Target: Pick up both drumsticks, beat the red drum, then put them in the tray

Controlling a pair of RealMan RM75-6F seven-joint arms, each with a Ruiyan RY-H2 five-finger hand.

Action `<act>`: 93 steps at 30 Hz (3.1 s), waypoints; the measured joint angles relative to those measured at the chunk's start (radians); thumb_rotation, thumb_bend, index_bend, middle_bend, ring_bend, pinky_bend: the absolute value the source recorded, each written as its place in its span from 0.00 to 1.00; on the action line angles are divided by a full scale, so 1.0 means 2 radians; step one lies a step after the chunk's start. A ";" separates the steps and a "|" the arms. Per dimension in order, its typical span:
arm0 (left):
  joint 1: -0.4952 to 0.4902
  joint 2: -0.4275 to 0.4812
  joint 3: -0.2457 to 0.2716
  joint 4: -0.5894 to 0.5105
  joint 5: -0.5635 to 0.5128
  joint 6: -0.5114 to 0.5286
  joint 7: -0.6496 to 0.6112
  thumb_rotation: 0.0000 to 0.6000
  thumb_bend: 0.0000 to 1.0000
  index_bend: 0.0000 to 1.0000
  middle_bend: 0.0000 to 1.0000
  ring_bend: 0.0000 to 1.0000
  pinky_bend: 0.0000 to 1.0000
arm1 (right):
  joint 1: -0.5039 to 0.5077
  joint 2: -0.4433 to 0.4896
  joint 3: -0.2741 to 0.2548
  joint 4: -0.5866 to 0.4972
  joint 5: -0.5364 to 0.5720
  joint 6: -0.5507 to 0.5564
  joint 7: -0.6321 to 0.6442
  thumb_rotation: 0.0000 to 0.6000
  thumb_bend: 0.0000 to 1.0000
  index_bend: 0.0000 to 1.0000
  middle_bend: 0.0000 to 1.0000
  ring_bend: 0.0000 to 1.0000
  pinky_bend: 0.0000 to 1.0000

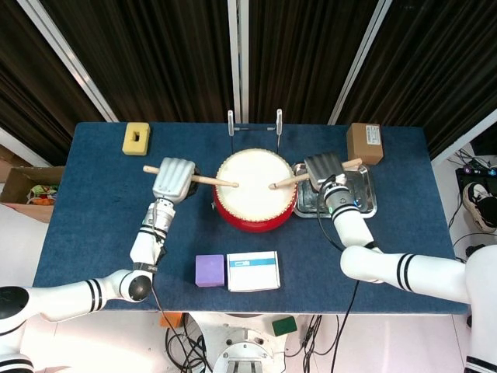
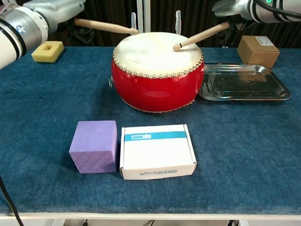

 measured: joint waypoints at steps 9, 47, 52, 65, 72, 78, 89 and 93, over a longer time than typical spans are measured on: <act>-0.014 -0.029 0.027 0.048 -0.023 -0.020 0.024 1.00 0.64 0.97 1.00 1.00 1.00 | -0.005 0.014 0.016 -0.023 -0.023 0.017 0.026 1.00 0.95 1.00 1.00 1.00 1.00; -0.012 0.017 0.020 -0.022 -0.011 0.026 0.013 1.00 0.64 0.97 1.00 1.00 1.00 | -0.013 -0.028 0.002 0.019 -0.020 0.015 0.007 1.00 0.96 1.00 1.00 1.00 1.00; -0.020 -0.009 0.032 0.010 -0.029 0.004 0.023 1.00 0.64 0.97 1.00 1.00 1.00 | -0.029 0.012 0.027 -0.029 -0.068 0.026 0.059 1.00 0.95 1.00 1.00 1.00 1.00; -0.013 -0.005 0.038 0.004 -0.016 0.028 0.016 1.00 0.64 0.97 1.00 1.00 1.00 | -0.040 0.000 0.012 0.003 -0.076 0.004 0.060 1.00 0.95 1.00 1.00 1.00 1.00; 0.016 0.052 0.023 -0.063 0.018 0.067 -0.022 1.00 0.64 0.96 1.00 1.00 1.00 | -0.041 -0.016 0.006 0.019 -0.064 0.004 0.053 1.00 0.95 1.00 1.00 1.00 1.00; 0.046 0.078 0.036 -0.082 0.051 0.090 -0.050 1.00 0.64 0.96 1.00 1.00 1.00 | -0.090 0.045 0.017 -0.029 -0.140 0.019 0.135 1.00 0.95 1.00 1.00 1.00 1.00; 0.090 0.098 0.066 -0.088 0.101 0.115 -0.094 1.00 0.64 0.96 1.00 1.00 1.00 | -0.196 0.087 -0.011 0.009 -0.261 0.000 0.276 1.00 0.95 1.00 1.00 1.00 1.00; 0.097 0.100 0.065 -0.089 0.105 0.118 -0.103 1.00 0.64 0.96 1.00 1.00 1.00 | -0.206 0.068 -0.019 0.061 -0.278 -0.025 0.287 1.00 0.95 1.00 1.00 1.00 1.00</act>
